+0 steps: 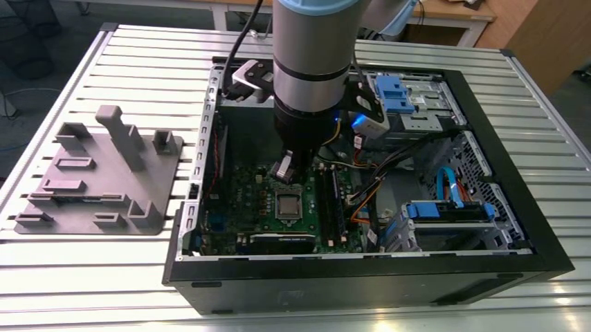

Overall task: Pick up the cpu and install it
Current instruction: 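Install the first cpu locking lever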

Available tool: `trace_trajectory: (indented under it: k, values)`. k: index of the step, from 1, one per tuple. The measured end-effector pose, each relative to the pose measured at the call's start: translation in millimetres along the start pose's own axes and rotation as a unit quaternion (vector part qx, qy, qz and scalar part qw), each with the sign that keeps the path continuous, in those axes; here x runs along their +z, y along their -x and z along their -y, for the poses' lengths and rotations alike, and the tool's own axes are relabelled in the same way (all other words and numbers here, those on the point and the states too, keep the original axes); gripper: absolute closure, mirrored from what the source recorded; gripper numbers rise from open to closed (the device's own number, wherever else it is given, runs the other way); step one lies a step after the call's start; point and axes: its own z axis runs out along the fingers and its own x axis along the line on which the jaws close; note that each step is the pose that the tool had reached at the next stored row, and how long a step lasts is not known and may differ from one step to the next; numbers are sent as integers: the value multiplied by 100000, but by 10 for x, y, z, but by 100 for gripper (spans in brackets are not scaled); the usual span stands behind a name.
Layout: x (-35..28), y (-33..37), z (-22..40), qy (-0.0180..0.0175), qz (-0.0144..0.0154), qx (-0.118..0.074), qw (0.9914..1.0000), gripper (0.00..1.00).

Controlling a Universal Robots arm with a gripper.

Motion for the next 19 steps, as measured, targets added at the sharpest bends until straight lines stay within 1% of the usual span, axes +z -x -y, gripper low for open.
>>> trace_trajectory:
  k: [6, 8, 11, 16, 19]
  values:
    - [-17, 1, 0, -1, 5, 0, 100000, 89]
    - [-55, 2, 1, 0, -4, 1, 100000, 89]
    - [-55, 3, 4, 1, -5, -2, 100000, 89]
    - [-53, 23, 34, 3, -8, -1, 100000, 89]
    - [-52, 29, 41, 2, -1, 3, 100000, 89]
